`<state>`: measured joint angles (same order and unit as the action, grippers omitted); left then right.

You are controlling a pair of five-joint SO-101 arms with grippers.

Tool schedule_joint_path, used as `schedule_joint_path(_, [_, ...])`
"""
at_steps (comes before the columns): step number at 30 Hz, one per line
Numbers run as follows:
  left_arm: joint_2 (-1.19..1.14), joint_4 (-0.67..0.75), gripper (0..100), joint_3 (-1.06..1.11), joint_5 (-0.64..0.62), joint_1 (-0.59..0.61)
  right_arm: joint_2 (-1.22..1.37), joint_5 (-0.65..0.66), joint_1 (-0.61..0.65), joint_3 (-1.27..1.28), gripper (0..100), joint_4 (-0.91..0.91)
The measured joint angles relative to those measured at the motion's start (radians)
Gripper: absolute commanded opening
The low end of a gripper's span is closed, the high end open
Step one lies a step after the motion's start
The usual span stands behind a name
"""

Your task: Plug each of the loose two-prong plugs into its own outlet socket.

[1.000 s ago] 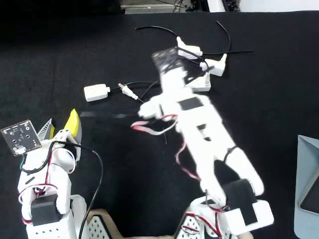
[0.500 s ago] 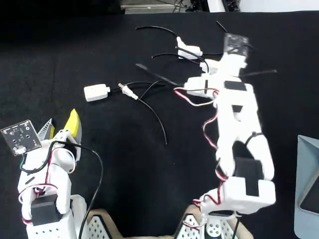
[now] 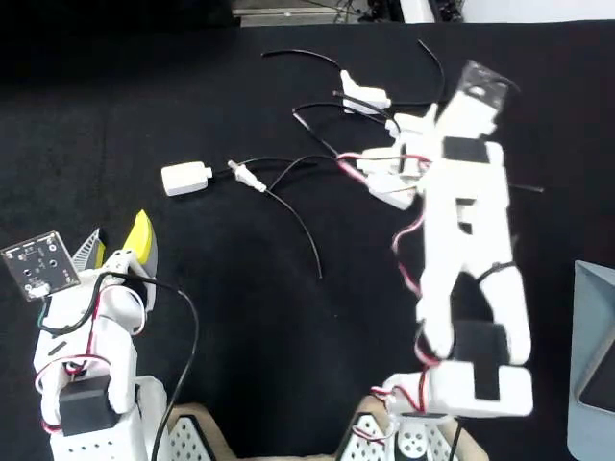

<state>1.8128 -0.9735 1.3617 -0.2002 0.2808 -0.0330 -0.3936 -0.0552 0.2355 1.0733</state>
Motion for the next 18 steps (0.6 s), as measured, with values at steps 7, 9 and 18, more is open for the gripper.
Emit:
schedule_joint_path(7, [0.000, 0.000, 23, 0.000, 0.000, 0.000, -0.031, 0.075, 0.301, 0.060, 16.4, -0.037])
schedule_joint_path(9, [0.000, 0.000, 23, 0.000, 0.000, 0.000, -0.002, 0.118, 0.377, 0.091, 16.3, -0.110])
schedule_joint_path(18, [0.000, 0.000, 23, 0.000, 0.000, 0.000, 0.244, 0.285, 0.445, 0.031, 11.7, -0.284])
